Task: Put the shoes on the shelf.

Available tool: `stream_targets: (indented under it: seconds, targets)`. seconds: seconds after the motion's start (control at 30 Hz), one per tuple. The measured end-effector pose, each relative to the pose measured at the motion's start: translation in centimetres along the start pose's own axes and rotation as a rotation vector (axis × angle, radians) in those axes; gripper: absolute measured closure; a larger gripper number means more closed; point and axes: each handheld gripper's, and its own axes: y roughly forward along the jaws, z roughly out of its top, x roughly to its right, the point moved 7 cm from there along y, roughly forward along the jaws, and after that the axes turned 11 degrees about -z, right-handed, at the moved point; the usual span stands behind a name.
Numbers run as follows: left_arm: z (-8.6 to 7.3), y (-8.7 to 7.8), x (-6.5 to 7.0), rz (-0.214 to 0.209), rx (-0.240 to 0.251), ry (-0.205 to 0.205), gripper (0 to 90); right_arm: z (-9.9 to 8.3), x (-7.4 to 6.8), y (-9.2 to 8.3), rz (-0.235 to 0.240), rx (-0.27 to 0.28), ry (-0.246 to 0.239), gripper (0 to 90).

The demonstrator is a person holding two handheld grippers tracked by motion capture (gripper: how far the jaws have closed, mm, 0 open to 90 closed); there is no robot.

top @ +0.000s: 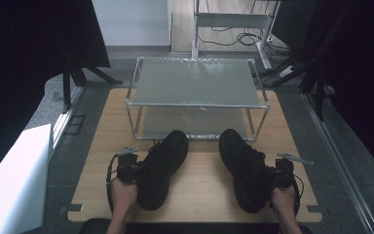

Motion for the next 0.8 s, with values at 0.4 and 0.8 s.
stream_targets:
  seconds: [0.4,0.8]
  targets:
    - [2.4,-1.2,3.1,-0.092,0.087,0.028,79.3,1.6,-3.1,-1.4,0.134,0.049,0.044,76.1]
    - [4.0,-2.4,4.3,-0.153,0.192,-0.024,79.0,3.6,-5.6,-1.9,0.232,0.066,0.103,76.1]
